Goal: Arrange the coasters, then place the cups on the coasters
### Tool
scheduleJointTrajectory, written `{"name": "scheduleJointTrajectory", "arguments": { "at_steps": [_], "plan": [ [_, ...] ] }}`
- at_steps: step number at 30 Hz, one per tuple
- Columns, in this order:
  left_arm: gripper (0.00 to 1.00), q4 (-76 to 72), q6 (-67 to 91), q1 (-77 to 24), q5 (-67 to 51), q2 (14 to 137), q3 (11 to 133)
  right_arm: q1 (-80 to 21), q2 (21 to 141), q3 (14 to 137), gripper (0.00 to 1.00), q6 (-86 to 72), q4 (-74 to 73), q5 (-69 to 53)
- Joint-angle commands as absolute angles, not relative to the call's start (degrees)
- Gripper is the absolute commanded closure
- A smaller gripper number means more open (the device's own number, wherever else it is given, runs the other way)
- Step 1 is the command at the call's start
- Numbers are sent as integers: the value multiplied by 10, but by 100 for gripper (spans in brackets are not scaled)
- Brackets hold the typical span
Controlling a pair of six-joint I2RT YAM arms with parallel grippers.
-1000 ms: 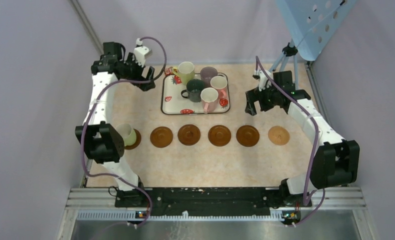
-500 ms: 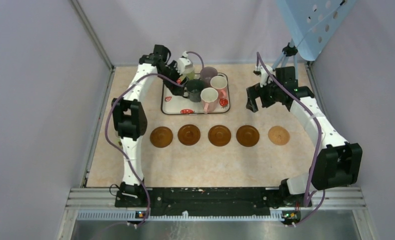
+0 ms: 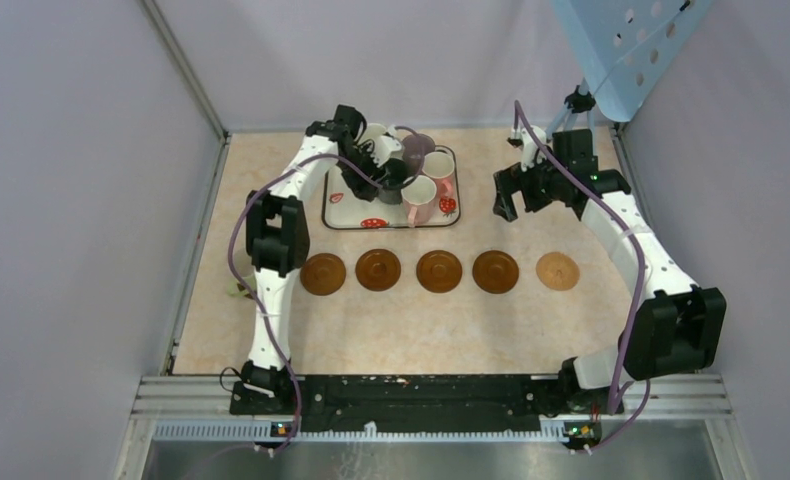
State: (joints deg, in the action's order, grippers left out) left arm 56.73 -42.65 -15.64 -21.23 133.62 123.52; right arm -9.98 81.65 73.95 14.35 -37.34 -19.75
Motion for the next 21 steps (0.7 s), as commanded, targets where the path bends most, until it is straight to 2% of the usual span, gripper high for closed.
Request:
{"name": "scheduleJointTrajectory", "arguments": {
  "at_steps": [1,10,14,16,21],
  "plan": [
    [44,537,-421,-158,-204,1337,1241,-98,809,762,4,137,-357,-189],
    [65,523,-375,-161,-206,1343,1251,-97,812,758,4,129,-357,-189],
    [90,506,-351,-161,-196,1322,1230,-98,808,754,4,128,-358,-192],
    [99,498,-342,-161,-195,1306,1214,-98,807,752,5,129,-357,-192],
    [100,478,-313,-157,-188,1256,1161,-98,802,748,5,130,-357,-192]
  ]
}}
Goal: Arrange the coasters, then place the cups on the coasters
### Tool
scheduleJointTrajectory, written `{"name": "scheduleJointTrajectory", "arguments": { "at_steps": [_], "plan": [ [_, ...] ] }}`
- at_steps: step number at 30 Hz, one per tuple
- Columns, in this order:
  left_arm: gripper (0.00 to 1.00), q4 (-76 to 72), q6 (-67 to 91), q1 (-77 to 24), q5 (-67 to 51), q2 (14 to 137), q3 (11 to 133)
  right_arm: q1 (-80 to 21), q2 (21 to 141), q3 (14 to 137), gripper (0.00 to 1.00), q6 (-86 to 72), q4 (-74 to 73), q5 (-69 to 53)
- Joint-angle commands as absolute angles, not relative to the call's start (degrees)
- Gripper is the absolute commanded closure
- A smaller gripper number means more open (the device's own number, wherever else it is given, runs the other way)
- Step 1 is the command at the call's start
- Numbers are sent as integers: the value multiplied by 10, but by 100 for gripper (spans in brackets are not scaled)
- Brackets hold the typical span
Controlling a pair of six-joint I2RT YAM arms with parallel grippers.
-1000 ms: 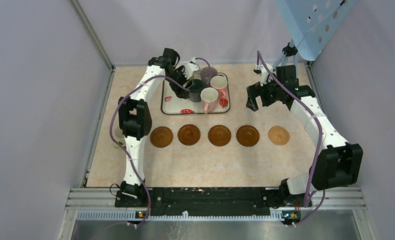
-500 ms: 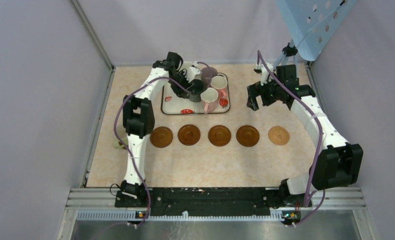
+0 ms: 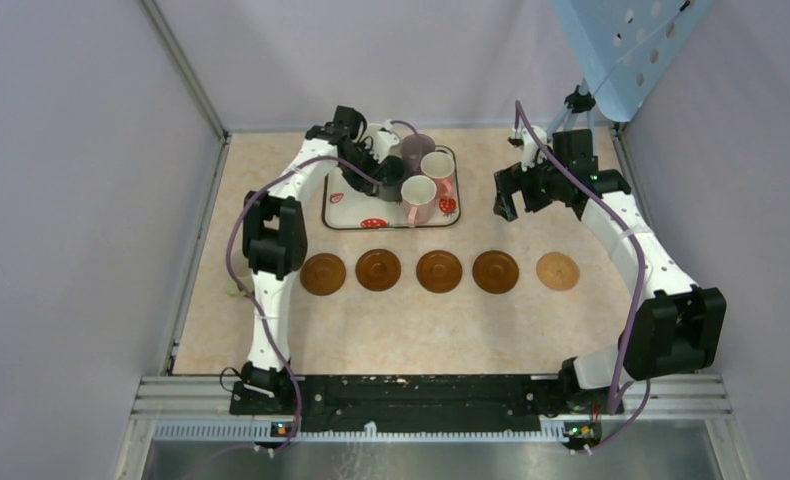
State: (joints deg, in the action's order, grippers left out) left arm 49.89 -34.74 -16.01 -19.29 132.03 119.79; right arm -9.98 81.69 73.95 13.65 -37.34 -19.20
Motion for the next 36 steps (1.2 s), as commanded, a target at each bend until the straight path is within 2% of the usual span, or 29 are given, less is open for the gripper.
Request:
{"name": "scheduleJointTrajectory", "arguments": {
  "at_steps": [1,15,26,36],
  "plan": [
    [100,472,-307,-154,-188,1244,1148,-97,801,747,5,130,-358,-193],
    [100,425,-215,-122,-203,1012,905,-97,786,712,7,141,-348,-190],
    [100,438,-227,-73,-179,807,711,-97,761,660,7,148,-329,-192],
    [100,441,-272,-47,-169,681,585,-97,748,618,7,173,-322,-194]
  ]
}}
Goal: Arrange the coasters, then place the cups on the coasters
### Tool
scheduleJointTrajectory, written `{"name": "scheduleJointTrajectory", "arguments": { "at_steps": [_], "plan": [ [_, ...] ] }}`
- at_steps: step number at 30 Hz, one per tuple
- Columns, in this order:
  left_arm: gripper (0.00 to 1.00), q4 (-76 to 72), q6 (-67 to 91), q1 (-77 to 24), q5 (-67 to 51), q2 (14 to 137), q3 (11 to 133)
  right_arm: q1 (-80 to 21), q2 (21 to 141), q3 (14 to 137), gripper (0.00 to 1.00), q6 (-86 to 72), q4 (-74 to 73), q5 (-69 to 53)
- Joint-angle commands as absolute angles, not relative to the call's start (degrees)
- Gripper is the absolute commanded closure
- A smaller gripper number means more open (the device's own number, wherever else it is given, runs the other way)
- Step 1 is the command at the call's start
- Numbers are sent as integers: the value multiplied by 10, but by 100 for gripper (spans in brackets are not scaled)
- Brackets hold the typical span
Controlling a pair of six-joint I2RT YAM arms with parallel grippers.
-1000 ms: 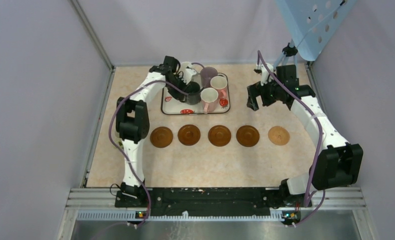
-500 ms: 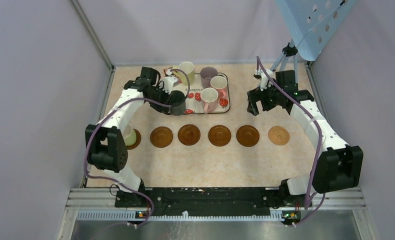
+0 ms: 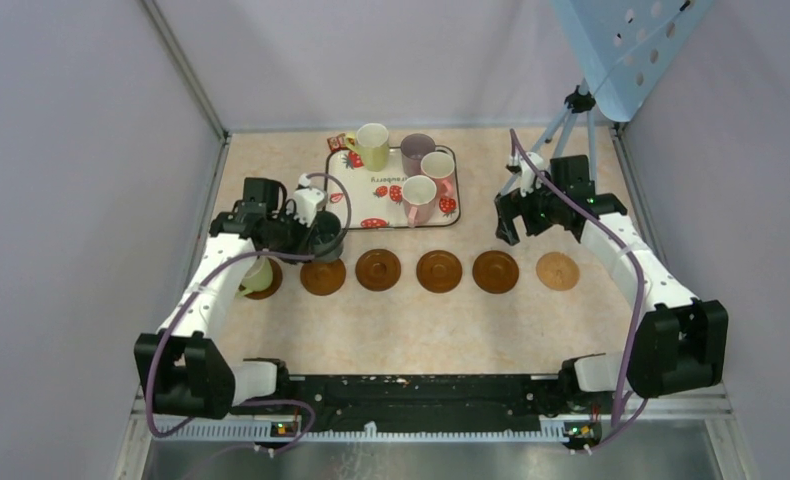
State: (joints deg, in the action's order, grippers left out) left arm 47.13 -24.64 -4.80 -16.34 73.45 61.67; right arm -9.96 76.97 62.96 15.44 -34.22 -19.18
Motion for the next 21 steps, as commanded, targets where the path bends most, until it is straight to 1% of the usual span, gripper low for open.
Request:
{"name": "scheduleJointTrajectory", "arguments": {
  "at_steps": [1,8,21],
  "plan": [
    [100,440,-277,-47,-166,672,573,-97,748,615,7,174,-322,-194],
    [100,434,-292,-47,-155,619,511,-97,742,598,7,173,-320,-196],
    [100,382,-280,-47,-127,624,469,-97,748,597,8,166,-323,-216]
  ]
}}
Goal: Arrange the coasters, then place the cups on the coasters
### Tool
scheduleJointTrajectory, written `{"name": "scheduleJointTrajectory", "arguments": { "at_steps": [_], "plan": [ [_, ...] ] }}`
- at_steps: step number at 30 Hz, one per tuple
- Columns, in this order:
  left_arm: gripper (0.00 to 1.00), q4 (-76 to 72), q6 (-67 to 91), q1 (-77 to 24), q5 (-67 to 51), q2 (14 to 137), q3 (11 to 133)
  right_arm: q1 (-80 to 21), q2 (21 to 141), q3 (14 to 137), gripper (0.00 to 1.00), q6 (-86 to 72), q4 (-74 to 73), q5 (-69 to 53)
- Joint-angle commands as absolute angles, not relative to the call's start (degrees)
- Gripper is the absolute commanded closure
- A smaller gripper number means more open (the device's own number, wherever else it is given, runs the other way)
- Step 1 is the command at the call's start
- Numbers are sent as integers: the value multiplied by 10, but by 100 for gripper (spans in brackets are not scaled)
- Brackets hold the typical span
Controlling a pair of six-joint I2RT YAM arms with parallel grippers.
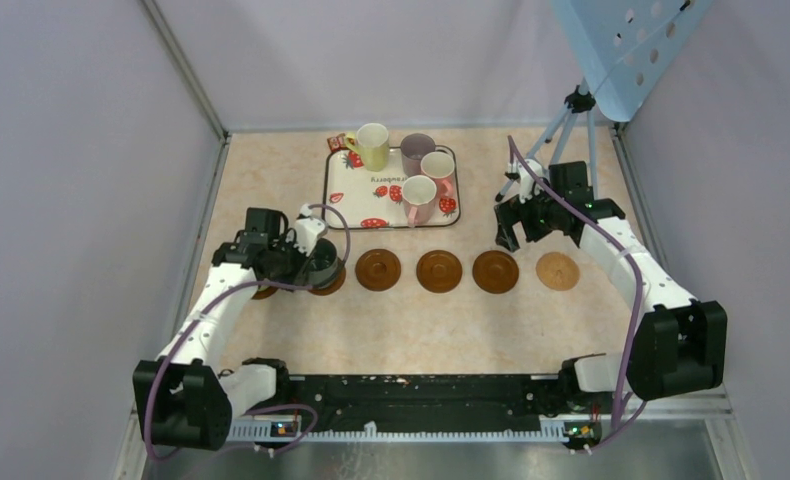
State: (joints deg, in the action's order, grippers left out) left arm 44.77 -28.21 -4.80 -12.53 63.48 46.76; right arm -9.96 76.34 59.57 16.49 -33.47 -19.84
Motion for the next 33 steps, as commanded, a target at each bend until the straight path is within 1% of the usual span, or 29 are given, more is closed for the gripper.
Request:
{"name": "scheduleJointTrajectory", "arguments": {
  "at_steps": [1,14,15,21,25,29,31,33],
  "plan": [
    [100,380,-279,-47,-128,626,467,-97,749,598,8,165,-323,-217],
    [100,359,-274,-47,-129,649,445,-97,761,602,8,163,-324,-219],
    [97,358,-273,-47,-126,649,442,-98,761,601,8,163,-325,-219],
    [89,373,-280,-47,-114,651,435,-97,766,607,10,168,-334,-224],
    [81,387,-284,-47,-113,639,432,-97,773,616,10,172,-338,-225],
    [71,395,-286,-47,-109,635,425,-97,784,625,11,173,-343,-232],
    [64,400,-283,-47,-109,636,424,-97,786,627,11,174,-344,-234],
    [60,404,-281,-47,-111,634,423,-97,788,629,11,175,-344,-235]
  ]
}}
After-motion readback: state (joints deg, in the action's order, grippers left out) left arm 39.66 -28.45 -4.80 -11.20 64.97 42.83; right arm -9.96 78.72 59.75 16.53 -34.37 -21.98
